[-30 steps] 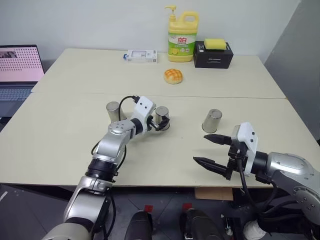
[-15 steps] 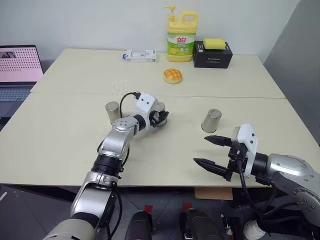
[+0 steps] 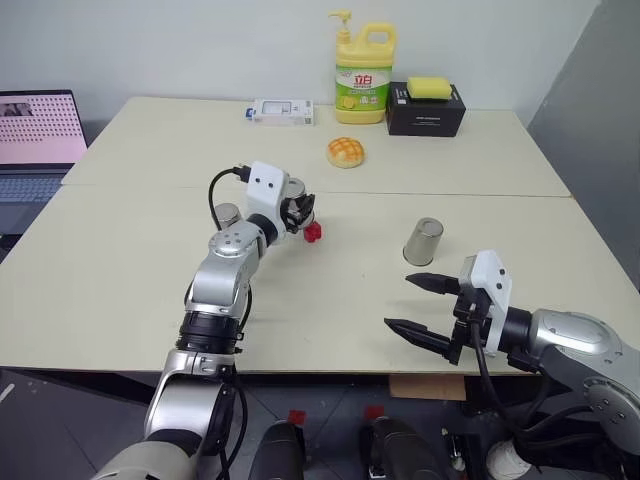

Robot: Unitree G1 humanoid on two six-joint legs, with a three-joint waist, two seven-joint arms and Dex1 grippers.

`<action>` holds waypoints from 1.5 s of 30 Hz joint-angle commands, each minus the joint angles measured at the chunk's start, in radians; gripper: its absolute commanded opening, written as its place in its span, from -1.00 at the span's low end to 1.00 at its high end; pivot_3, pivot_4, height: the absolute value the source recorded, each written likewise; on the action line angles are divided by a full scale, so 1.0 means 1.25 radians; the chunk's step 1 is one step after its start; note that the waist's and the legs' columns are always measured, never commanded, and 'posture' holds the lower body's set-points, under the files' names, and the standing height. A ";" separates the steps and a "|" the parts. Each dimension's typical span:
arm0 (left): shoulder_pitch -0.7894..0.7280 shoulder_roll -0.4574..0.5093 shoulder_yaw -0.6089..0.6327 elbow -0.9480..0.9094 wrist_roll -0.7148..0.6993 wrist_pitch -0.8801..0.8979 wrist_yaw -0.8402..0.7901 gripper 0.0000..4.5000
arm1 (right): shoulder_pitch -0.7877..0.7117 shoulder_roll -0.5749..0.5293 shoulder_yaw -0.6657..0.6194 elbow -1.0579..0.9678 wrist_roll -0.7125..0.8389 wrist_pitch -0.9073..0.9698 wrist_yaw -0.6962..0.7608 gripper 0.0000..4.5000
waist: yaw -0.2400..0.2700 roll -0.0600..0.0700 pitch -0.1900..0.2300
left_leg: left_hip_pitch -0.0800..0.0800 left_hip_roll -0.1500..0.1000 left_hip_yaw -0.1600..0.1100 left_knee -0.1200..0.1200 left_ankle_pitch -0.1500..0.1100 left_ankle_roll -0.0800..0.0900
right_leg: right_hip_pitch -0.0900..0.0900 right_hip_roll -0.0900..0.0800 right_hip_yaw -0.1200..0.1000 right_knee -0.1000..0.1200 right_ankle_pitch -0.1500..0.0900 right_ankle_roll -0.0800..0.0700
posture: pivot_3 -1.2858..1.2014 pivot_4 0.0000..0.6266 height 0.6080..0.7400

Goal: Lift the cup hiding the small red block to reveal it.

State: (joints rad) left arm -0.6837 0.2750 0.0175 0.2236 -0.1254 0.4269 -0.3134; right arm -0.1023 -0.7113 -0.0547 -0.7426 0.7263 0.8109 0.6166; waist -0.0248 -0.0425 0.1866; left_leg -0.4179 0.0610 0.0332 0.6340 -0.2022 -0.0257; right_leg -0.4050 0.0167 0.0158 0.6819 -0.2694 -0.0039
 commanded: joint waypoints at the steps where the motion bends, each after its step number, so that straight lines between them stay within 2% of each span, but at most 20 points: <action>1: -0.005 0.005 0.014 0.021 0.011 -0.012 0.016 0.20 | -0.009 0.002 -0.005 -0.020 0.003 -0.019 0.000 1.00 | 0.000 0.000 0.000 | 0.000 0.000 0.000 0.000 0.000 0.000 | 0.000 0.000 0.000 0.000 0.000 0.000 | 0.03 -0.52 1.00; 11: 0.000 0.000 0.023 0.082 0.011 -0.004 0.012 0.20 | -0.009 0.006 -0.003 -0.024 0.005 -0.017 -0.005 1.00 | 0.001 0.000 -0.001 | 0.001 0.000 0.000 0.000 0.000 0.000 | 0.001 0.000 0.000 0.000 0.000 0.000 | 0.03 -0.52 1.00; 21: 0.013 0.004 0.029 0.030 0.012 0.005 0.026 0.20 | -0.011 0.006 -0.001 -0.022 0.008 -0.017 -0.001 1.00 | 0.001 0.000 0.000 | 0.000 0.000 0.000 0.000 0.000 0.000 | 0.000 0.000 0.000 0.000 0.000 0.001 | 0.03 -0.52 1.00; 33: 0.023 0.019 0.032 0.059 0.020 0.037 0.036 0.20 | -0.022 0.011 0.010 -0.014 0.005 -0.019 -0.001 1.00 | 0.000 0.000 0.000 | 0.000 0.000 0.000 0.000 0.000 0.000 | 0.000 0.000 0.000 0.000 0.000 0.001 | 0.03 -0.52 1.00; 35: 0.024 0.017 0.038 0.059 0.015 0.045 0.037 0.51 | -0.021 0.012 0.011 -0.015 0.004 -0.020 -0.002 1.00 | 0.000 0.000 0.000 | 0.000 0.000 0.000 0.000 0.000 0.000 | 0.000 0.000 0.000 0.000 0.000 0.001 | 0.03 -0.52 1.00; 36: 0.025 0.016 0.041 0.058 0.013 0.047 0.039 0.55 | -0.020 0.012 0.011 -0.015 0.004 -0.020 -0.003 1.00 | 0.000 0.000 0.000 | 0.000 0.000 0.000 0.000 0.000 0.000 | 0.000 0.000 0.000 0.000 0.000 0.001 | 0.03 -0.52 1.00; 40: 0.020 0.013 0.047 0.044 0.006 0.053 0.041 0.94 | -0.018 0.012 0.011 -0.015 0.003 -0.021 -0.003 1.00 | 0.000 0.000 0.000 | 0.000 0.000 0.000 0.000 0.000 0.000 | 0.000 0.000 0.000 0.000 0.000 0.001 | 0.03 -0.52 1.00; 45: 0.016 0.021 0.046 -0.027 -0.001 0.055 0.028 0.99 | -0.012 0.013 0.009 -0.016 0.003 -0.023 -0.004 1.00 | 0.000 0.000 0.000 | 0.000 0.000 0.000 0.000 0.000 0.000 | 0.000 0.000 0.000 0.000 0.000 0.001 | 0.03 -0.52 1.00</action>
State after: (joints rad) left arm -0.6414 0.2892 0.0648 0.2821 -0.1146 0.4972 -0.2734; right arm -0.1130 -0.6979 -0.0330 -0.7412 0.7262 0.8048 0.6101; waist -0.0246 -0.0428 0.1861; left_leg -0.4183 0.0613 0.0332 0.6343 -0.2022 -0.0257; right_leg -0.4049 0.0164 0.0161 0.6818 -0.2690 -0.0032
